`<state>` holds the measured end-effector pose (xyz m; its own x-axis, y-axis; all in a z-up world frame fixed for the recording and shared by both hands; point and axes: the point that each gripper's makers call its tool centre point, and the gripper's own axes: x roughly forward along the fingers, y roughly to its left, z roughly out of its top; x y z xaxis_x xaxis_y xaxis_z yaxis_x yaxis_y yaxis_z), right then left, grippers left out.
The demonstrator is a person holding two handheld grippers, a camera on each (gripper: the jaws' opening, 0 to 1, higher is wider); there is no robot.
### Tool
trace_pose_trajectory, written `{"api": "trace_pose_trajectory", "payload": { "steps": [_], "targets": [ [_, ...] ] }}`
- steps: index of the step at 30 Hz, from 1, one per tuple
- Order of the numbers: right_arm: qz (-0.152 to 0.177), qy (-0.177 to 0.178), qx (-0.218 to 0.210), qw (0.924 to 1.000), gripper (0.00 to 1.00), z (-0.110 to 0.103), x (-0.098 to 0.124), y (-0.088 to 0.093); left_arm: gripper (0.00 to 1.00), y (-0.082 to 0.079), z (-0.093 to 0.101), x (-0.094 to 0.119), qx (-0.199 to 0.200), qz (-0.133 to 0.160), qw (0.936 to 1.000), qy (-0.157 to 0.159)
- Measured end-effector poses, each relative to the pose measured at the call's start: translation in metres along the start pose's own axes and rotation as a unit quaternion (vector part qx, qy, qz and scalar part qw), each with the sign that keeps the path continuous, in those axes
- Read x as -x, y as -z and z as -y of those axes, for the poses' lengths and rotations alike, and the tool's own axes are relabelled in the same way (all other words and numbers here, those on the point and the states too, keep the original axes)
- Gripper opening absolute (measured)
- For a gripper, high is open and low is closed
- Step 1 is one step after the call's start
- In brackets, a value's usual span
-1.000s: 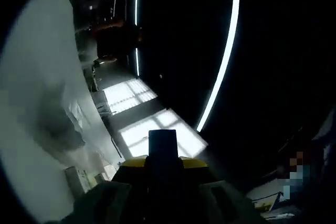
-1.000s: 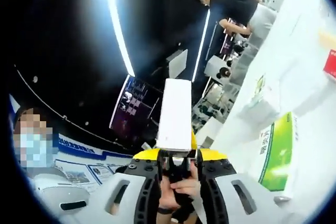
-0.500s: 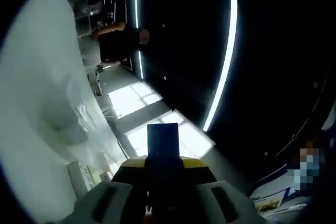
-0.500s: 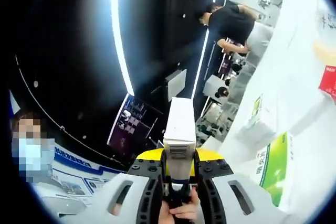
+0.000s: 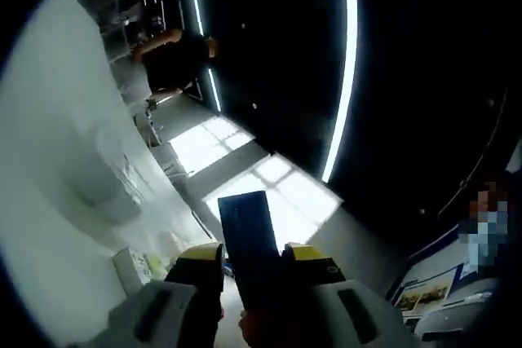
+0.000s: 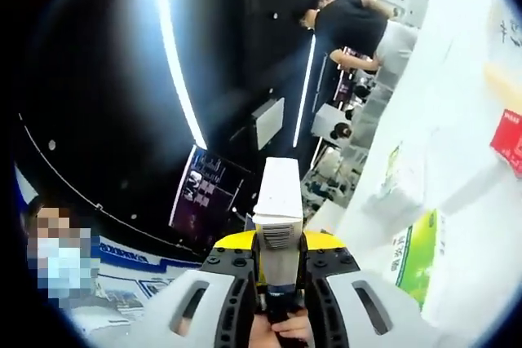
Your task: Arrange the small medicine boxes into an aligned row inside the storage area until every box is upright, visible, and separated from the surrounding clutter.
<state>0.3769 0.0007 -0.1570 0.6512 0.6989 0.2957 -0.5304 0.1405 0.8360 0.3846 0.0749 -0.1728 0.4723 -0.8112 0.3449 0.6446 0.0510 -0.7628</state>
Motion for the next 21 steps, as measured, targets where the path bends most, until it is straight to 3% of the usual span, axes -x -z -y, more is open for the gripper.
{"api": "trace_pose_trajectory", "payload": {
  "steps": [4, 10, 15, 16, 17, 20, 21],
  "targets": [
    [-0.013, 0.020, -0.022, 0.9995, 0.17, 0.011, 0.005, -0.031, 0.43, -0.007, -0.005, 0.008, -0.057, -0.024, 0.9980, -0.010],
    [-0.031, 0.045, -0.024, 0.9982, 0.17, 0.015, 0.008, -0.086, 0.62, -0.015, -0.015, 0.022, -0.141, -0.052, 0.9884, -0.023],
    [-0.052, 0.061, -0.019, 0.9966, 0.17, 0.016, 0.002, -0.118, 0.78, -0.014, -0.030, 0.032, -0.200, -0.092, 0.9746, -0.042],
    [-0.083, 0.070, -0.025, 0.9938, 0.17, 0.019, 0.000, -0.119, 0.81, -0.016, -0.031, 0.035, -0.216, -0.093, 0.9711, -0.042],
    [-0.075, 0.071, -0.019, 0.9945, 0.17, 0.020, -0.004, -0.128, 0.83, -0.016, -0.032, 0.036, -0.220, -0.096, 0.9698, -0.040],
    [-0.097, 0.084, -0.024, 0.9915, 0.17, 0.029, -0.011, -0.140, 0.93, -0.017, -0.039, 0.041, -0.241, -0.098, 0.9648, -0.039],
    [-0.119, 0.090, -0.033, 0.9882, 0.17, 0.032, -0.012, -0.139, 0.97, -0.018, -0.042, 0.043, -0.252, -0.099, 0.9618, -0.041]
  ]
}}
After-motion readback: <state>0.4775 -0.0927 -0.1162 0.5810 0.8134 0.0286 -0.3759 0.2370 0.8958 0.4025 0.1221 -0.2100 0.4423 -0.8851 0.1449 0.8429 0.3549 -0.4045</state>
